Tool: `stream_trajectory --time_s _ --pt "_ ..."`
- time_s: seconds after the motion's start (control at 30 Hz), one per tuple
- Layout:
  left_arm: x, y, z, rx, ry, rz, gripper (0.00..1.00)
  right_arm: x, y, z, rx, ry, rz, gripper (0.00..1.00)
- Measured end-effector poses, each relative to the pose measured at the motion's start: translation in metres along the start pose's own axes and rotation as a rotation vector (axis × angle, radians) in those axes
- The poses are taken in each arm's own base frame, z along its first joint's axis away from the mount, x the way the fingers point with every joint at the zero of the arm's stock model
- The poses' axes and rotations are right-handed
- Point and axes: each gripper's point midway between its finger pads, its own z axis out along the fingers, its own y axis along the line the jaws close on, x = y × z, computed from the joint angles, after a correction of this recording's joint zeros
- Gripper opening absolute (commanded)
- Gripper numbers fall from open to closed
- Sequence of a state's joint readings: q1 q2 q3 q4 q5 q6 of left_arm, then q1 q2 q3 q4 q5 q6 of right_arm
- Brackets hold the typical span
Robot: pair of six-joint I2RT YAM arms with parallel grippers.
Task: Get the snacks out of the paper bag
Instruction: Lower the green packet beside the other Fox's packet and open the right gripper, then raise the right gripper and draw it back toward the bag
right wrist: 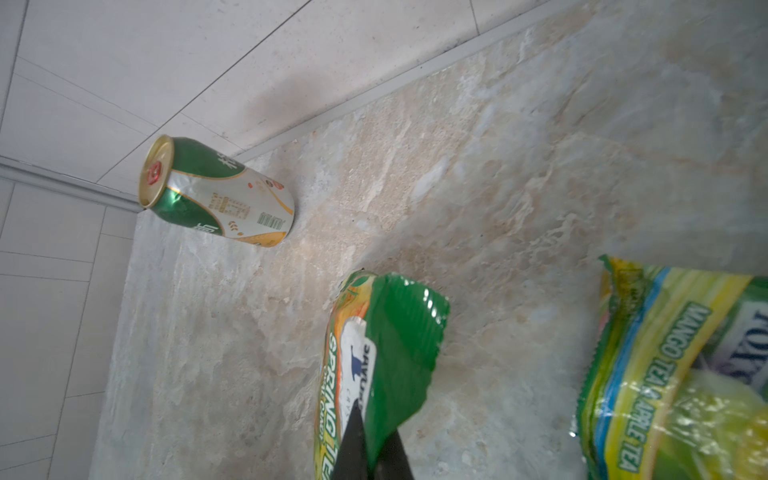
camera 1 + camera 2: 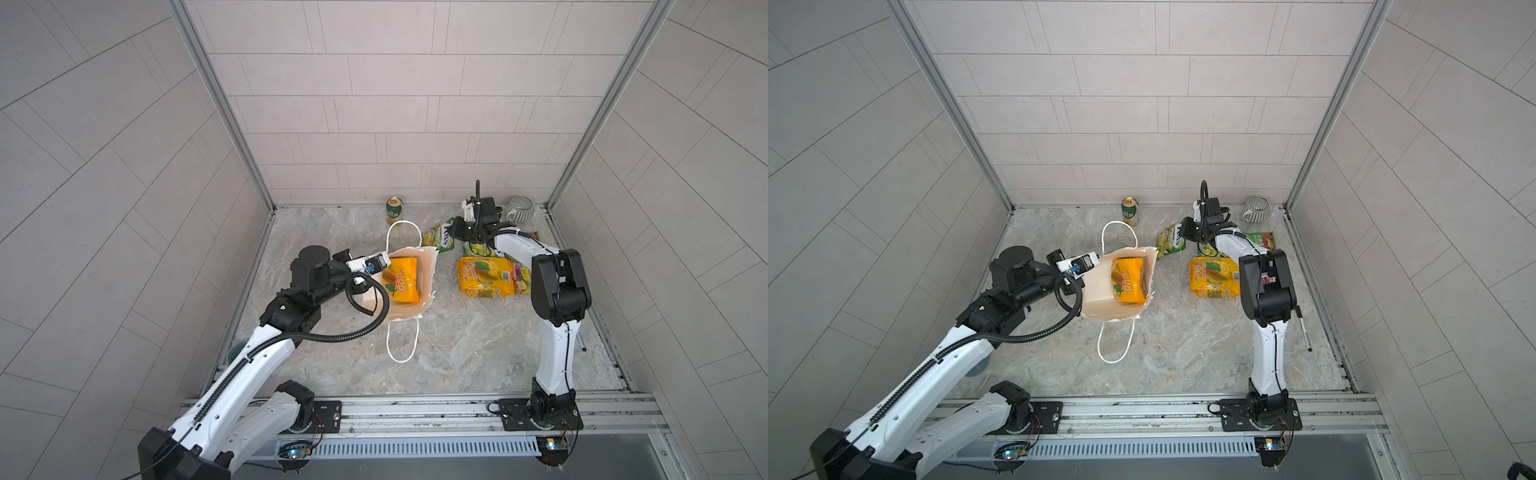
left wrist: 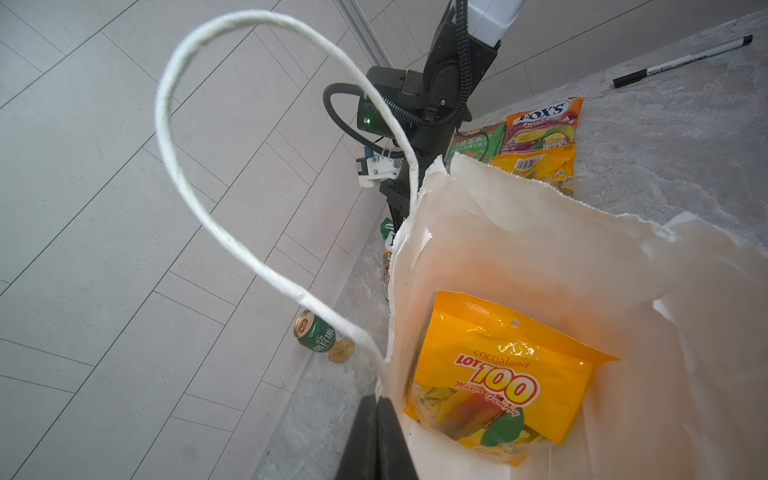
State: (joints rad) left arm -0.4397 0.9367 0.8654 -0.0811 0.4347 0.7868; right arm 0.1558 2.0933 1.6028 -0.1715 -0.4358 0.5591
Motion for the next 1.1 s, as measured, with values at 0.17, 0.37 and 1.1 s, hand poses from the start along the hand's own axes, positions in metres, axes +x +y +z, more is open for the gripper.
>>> stream_trajectory --time_s 0.17,0.37,1.1 --pt "-0.001 -0.001 0.000 0.005 -0.005 0.000 0.00 0.006 -0.022 0.009 0.094 0.080 -0.076 0.08" --pt "-0.001 -0.001 0.000 0.005 -0.006 0.000 0.00 0.013 -0.041 0.014 0.170 0.136 -0.120 0.19" --pt "-0.003 -0.002 0.000 0.009 -0.011 -0.005 0.00 -0.048 0.055 -0.175 0.385 -0.163 -0.321 0.99"
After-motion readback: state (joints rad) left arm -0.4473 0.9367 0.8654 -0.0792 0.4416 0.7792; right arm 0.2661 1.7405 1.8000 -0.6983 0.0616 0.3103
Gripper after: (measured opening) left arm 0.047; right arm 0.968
